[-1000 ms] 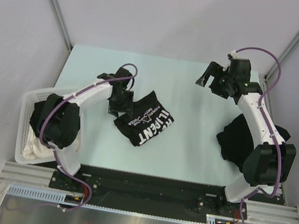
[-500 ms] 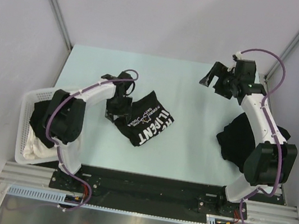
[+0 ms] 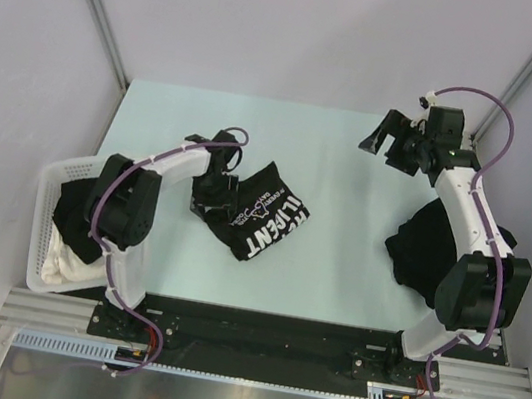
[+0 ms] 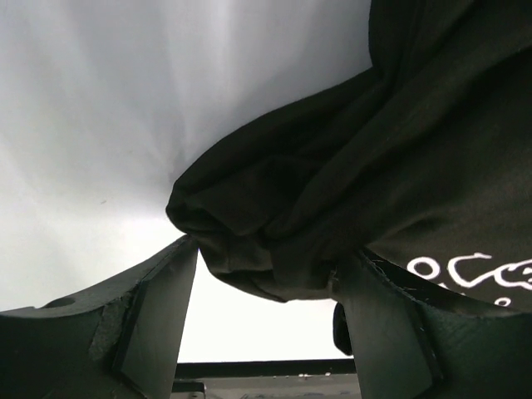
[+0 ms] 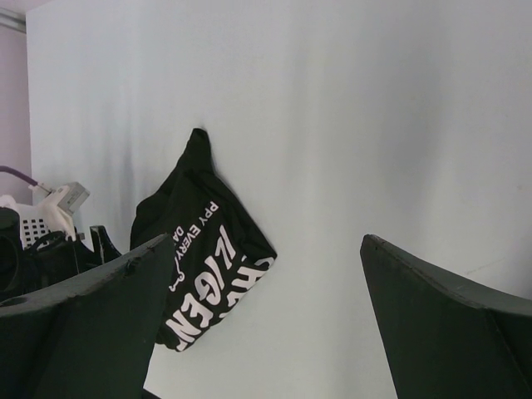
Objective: Fold and stack the t-shirts
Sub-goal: Fold the tshirt
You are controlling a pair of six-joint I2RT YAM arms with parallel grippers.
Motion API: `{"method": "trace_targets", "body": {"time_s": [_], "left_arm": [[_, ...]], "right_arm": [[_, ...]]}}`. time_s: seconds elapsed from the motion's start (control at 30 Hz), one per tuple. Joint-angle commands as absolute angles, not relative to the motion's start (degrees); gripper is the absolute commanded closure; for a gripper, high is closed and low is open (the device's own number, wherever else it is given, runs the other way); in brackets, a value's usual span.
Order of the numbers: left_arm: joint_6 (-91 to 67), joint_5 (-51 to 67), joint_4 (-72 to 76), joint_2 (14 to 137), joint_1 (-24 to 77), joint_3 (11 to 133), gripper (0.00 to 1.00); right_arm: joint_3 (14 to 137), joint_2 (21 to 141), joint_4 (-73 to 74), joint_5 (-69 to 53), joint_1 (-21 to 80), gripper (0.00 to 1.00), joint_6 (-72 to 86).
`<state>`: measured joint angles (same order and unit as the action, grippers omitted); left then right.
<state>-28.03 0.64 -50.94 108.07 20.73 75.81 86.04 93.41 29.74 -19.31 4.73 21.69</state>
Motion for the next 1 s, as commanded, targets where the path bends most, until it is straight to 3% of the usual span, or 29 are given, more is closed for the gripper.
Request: {"method": "trace_targets", "body": {"time_s": [0.0,0.4,0.97], "left_arm": [[-28.3,2.02,-49.04,109.51,20.04,77.34,0.27],[-26.1,-2.46,-51.33,109.78,18.19,78.31,0.27],[-26.37,4.22,-43.42,110.3,18.11,71.72,0.29]], "right_arm": [[86.48,90.0,30.23,-20.92,4.57,0.0,20.83],[85.61,88.51,32.08,-20.04,4.66,0.0,21.8],[84.46,82.36,35.24,-16.7,5.45,0.0,21.53]]}}
